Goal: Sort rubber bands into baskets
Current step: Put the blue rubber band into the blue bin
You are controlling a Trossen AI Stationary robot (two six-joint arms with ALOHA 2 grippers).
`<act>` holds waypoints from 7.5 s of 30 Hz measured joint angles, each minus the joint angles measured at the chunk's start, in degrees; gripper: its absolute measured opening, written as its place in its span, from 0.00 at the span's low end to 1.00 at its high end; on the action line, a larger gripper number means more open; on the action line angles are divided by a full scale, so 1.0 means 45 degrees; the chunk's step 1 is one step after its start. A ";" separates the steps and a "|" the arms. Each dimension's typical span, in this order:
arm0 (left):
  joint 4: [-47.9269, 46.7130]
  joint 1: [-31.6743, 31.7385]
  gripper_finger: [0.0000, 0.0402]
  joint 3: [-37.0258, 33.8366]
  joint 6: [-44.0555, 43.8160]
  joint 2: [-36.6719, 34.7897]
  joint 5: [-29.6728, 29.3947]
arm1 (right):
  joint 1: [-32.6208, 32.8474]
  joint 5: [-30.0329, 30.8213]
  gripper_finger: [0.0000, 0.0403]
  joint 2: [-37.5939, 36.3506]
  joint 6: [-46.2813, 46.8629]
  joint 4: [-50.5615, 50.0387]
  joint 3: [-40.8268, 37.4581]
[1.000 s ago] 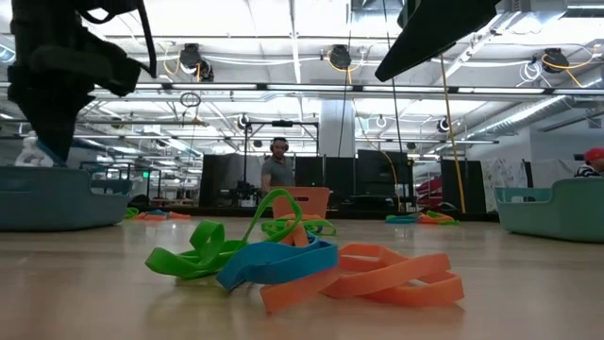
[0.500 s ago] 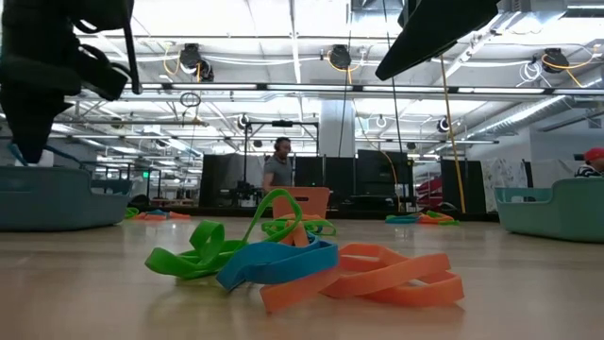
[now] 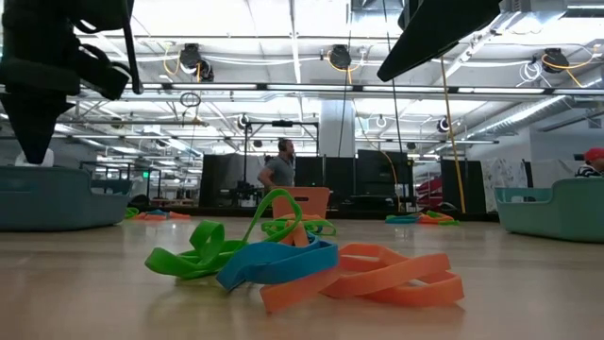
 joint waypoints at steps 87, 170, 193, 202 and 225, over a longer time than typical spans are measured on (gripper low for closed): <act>0.5504 -0.5273 0.01 0.1778 0.2685 0.0198 -0.5033 | -0.0010 0.0021 0.20 0.0005 0.0223 0.0359 -0.0004; 1.9391 -0.3555 0.21 -0.0316 0.9742 0.3861 -0.1108 | -0.0015 0.0016 0.20 0.0005 0.0171 0.0514 -0.0004; 2.0101 -0.3891 0.21 0.2987 1.2972 0.9989 -0.0612 | -0.0015 0.0016 0.20 0.0005 0.0175 0.0651 -0.0004; 1.9278 -0.3886 0.21 0.2992 1.2953 0.9991 -0.1094 | -0.0010 0.0016 0.20 0.0005 0.0175 0.0656 -0.0004; 1.9600 -0.3648 0.21 0.2994 1.2943 1.0324 -0.0324 | -0.0012 0.0021 0.20 0.0005 0.0001 0.0758 -0.0004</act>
